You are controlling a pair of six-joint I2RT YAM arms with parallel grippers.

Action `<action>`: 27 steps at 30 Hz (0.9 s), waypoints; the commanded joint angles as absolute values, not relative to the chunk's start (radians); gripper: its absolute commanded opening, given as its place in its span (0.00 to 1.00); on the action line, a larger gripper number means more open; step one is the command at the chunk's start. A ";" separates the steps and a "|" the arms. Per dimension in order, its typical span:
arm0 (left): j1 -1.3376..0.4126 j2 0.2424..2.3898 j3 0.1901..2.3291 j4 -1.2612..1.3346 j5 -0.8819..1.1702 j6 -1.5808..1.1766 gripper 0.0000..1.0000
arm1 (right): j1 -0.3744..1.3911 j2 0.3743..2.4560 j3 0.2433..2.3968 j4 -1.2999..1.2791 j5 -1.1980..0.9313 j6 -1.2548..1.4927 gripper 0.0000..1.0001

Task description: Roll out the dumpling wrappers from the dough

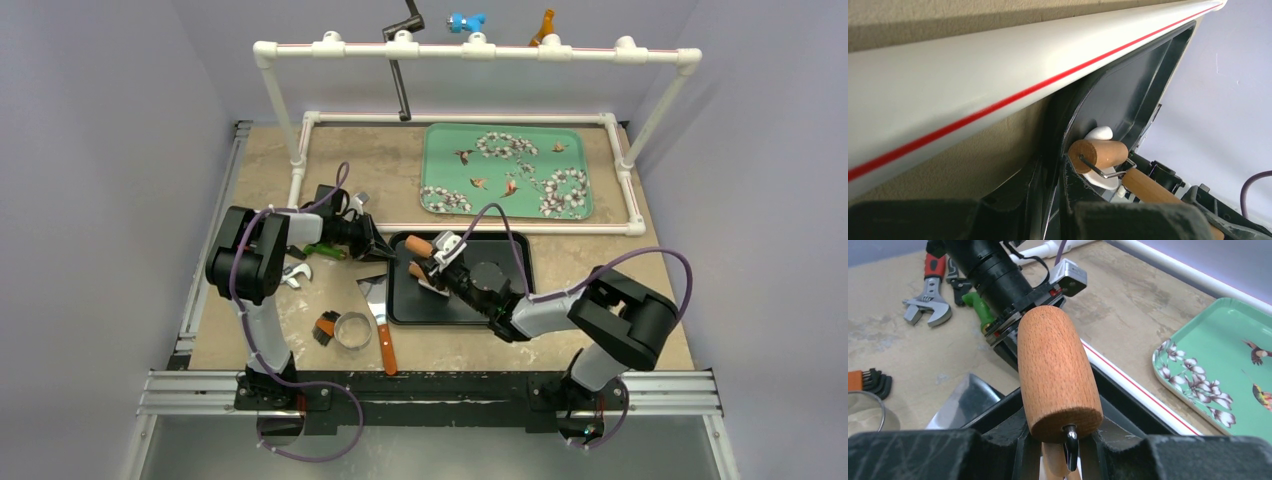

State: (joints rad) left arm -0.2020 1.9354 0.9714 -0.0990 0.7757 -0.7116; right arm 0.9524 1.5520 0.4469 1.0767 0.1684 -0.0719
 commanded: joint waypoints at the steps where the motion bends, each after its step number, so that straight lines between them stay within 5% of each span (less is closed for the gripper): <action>1: -0.190 2.006 0.968 -0.121 0.606 -0.723 0.00 | 0.928 1.617 0.459 1.201 0.238 -0.127 0.00; 13: -0.189 2.008 0.969 -0.124 0.607 -0.722 0.00 | 0.927 1.790 0.268 1.442 0.793 -0.037 0.00; 19: -0.189 2.010 0.973 -0.129 0.604 -0.718 0.00 | 0.927 1.707 0.403 0.876 1.052 0.328 0.00; 27: -0.189 2.015 0.973 -0.126 0.607 -0.718 0.00 | 0.931 1.503 0.396 0.886 0.879 0.233 0.00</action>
State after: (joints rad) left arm -0.2043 1.9457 0.9783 -0.0998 0.7876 -0.7109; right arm 0.9413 1.5597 0.4313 1.0351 0.9142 0.3473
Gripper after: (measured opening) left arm 0.103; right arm 0.252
